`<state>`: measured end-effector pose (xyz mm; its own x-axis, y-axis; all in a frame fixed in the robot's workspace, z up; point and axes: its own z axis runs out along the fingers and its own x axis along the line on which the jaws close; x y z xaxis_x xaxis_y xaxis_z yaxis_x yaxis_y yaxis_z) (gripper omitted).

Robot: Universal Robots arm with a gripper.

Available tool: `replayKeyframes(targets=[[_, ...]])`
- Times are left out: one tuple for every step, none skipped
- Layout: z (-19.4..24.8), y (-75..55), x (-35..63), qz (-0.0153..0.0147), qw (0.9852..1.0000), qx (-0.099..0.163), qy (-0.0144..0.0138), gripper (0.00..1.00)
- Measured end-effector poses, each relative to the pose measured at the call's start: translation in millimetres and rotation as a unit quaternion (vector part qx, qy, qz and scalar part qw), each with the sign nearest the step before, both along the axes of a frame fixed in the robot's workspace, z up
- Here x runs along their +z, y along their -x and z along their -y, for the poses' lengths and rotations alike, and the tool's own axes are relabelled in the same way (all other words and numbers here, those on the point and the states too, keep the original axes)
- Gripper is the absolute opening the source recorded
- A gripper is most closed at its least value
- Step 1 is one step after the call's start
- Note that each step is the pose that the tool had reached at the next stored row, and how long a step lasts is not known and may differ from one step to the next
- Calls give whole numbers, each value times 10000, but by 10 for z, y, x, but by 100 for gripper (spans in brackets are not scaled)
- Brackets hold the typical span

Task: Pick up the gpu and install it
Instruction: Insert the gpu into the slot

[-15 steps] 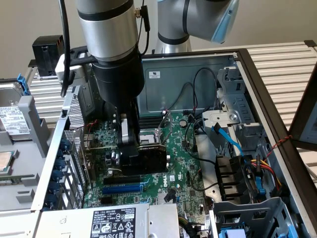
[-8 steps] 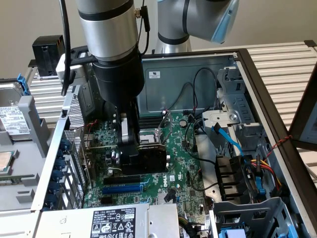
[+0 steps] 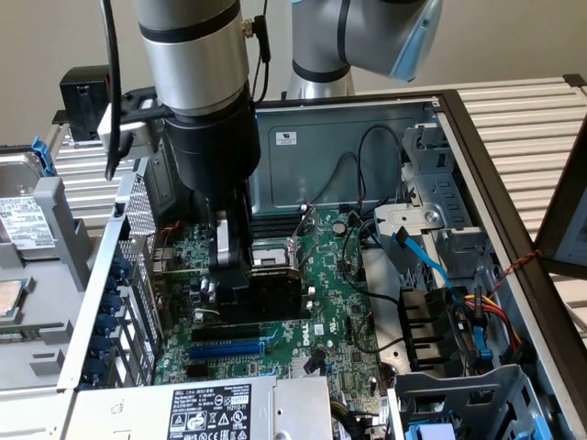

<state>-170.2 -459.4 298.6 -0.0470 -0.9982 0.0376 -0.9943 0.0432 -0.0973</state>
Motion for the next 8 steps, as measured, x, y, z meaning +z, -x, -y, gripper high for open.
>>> replayKeyframes(targets=[[0, 6, -5, 3, 10000, 0, -15, 27], [0, 11, -9, 16, 10000, 0, -34, 27], [0, 16, -13, 34, 10000, -1, -53, 27], [0, 20, -15, 56, 10000, -2, -73, 27], [0, 24, -18, 76, 9999, -4, -92, 27], [0, 29, -23, 87, 9999, -7, -109, 27], [0, 34, -28, 89, 9999, -7, -118, 27], [0, 35, -28, 89, 9999, -7, -118, 27]])
